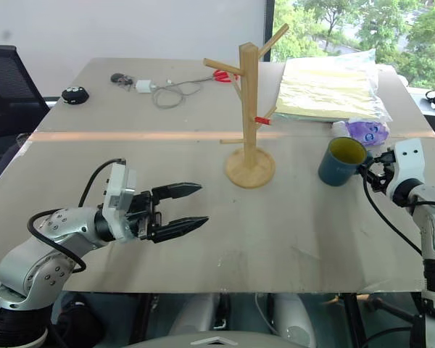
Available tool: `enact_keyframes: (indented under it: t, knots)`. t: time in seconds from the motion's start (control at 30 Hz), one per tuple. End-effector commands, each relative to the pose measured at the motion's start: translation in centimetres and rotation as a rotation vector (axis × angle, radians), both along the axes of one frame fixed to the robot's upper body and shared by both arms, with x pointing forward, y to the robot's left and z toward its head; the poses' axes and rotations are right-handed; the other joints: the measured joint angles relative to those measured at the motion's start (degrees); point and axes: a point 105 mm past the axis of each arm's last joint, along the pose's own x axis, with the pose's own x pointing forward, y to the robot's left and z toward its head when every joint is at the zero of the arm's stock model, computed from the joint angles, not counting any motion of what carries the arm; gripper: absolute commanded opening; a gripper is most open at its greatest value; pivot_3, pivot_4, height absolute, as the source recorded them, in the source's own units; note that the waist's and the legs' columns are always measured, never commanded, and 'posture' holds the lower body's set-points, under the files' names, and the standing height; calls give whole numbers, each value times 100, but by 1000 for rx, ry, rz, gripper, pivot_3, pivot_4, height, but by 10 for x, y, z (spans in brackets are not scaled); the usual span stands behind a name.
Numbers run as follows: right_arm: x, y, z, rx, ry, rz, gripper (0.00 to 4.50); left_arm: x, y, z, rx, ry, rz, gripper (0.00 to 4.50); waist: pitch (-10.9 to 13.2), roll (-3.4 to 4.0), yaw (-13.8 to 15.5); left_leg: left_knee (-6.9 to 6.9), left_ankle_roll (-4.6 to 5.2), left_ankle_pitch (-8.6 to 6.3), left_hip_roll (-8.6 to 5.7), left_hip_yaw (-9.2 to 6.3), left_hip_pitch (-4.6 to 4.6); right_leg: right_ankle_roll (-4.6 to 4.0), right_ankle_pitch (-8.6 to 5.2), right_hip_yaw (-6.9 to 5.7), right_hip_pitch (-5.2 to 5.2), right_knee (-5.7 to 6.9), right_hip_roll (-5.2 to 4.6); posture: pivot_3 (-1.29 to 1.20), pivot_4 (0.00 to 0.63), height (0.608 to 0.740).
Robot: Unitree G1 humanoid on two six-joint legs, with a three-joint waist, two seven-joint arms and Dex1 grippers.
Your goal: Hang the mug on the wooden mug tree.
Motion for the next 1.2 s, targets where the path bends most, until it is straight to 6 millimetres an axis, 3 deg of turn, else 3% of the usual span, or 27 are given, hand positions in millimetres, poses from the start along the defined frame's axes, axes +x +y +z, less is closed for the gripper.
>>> enact_keyframes:
  t: [0.03, 0.37, 0.5, 0.6, 0.83, 0.97, 1.2]
  knots:
    - [1, 8, 15, -8, -57, 11, 2940, -3, -2, 11, -8, -42, -20, 3844, 0, 0, -4, 0, 0, 0, 0, 1, 0, 0, 0, 0, 0, 0, 0, 0, 150, 740]
    - [17, 17, 7, 0, -85, -30, 2940, -2, -2, 13, -2, -51, -17, 3844, 0, 0, -26, 0, 0, 0, -1, 0, 0, 0, 0, 0, -2, 0, 2, 0, 150, 740]
    - [22, 18, 4, 11, -94, -39, 1595, -3, -1, 14, -2, -53, -12, 3844, 1, 1, -37, 0, -1, 0, -1, 0, -3, 0, 0, -2, -4, 0, 1, 0, 150, 740]
    - [25, 20, 3, 11, -99, -33, 75, -3, 0, 14, -2, -55, -4, 3844, 1, 1, -41, 0, -1, 1, -1, 0, -6, 0, 0, -1, -7, 0, 0, 0, 150, 740]
    - [28, 23, 8, 20, -125, -16, 25, -3, 0, 15, -4, -58, 6, 3844, 0, 1, -85, 0, -1, 1, -1, 0, -6, 0, 0, -1, -7, 0, 0, 0, 150, 740]
    - [19, 29, 26, 56, -161, 42, 25, -4, 1, 18, -29, -59, 1, 3844, 1, 1, -113, 0, -1, 1, 0, 0, -6, 1, 1, 0, -7, 1, 0, 0, 150, 740]
    - [-21, 82, 77, 49, -225, 413, 25, -6, 13, 25, -115, -37, 52, 3844, 6, 9, -119, -3, -1, 0, 2, -3, -15, 21, 12, -1, -17, 1, -3, 0, 150, 740]
